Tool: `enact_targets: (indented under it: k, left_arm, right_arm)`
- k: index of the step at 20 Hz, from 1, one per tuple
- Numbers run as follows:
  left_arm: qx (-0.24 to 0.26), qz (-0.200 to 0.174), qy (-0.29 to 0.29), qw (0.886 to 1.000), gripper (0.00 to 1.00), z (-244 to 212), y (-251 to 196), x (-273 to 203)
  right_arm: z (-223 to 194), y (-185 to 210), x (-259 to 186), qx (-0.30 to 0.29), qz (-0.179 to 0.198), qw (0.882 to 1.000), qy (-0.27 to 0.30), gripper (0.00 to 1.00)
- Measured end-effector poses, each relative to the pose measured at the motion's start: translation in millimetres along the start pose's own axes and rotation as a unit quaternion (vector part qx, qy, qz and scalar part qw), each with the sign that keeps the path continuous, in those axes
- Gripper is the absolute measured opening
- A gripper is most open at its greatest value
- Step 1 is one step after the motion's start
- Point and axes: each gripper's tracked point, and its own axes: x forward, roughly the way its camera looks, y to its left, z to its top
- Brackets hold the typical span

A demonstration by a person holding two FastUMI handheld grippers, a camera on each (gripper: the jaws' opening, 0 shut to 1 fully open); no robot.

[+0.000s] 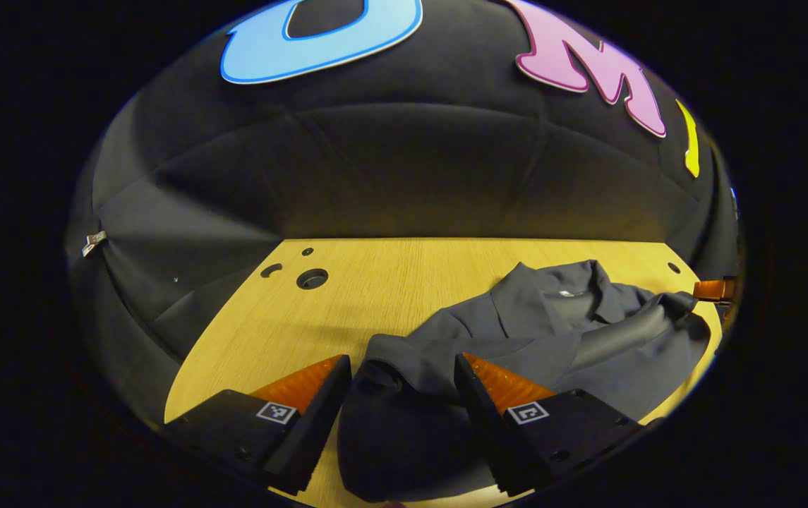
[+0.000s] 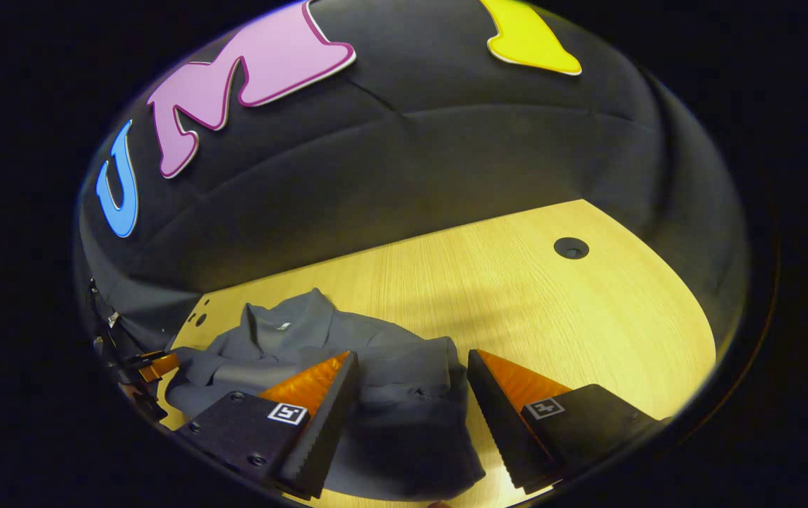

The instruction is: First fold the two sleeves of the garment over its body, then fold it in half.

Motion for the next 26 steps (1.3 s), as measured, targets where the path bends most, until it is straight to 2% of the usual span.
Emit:
enact_targets:
  k: [5, 15, 21, 26]
  left_arm:
    - [-0.026, -0.017, -0.025, 0.999, 0.93, 17, -5, -49]
    - [-0.013, -0.06, -0.063, 0.996, 0.93, 24, -28, -166]
    - [-0.001, -0.09, -0.08, 0.993, 0.93, 23, -47, -216]
    - [-0.003, -0.114, -0.068, 0.991, 0.93, 9, -56, -244]
  right_arm:
    - [13, 4, -45, 0.005, 0.0, 1.0, -0.02, 0.95]
    - [11, 1, -162, 0.033, -0.003, 0.998, -0.057, 0.95]
    - [1, 8, -212, 0.007, 0.012, 0.998, -0.063, 0.95]
    - [-4, 25, -245, -0.018, 0.031, 0.997, -0.067, 0.95]
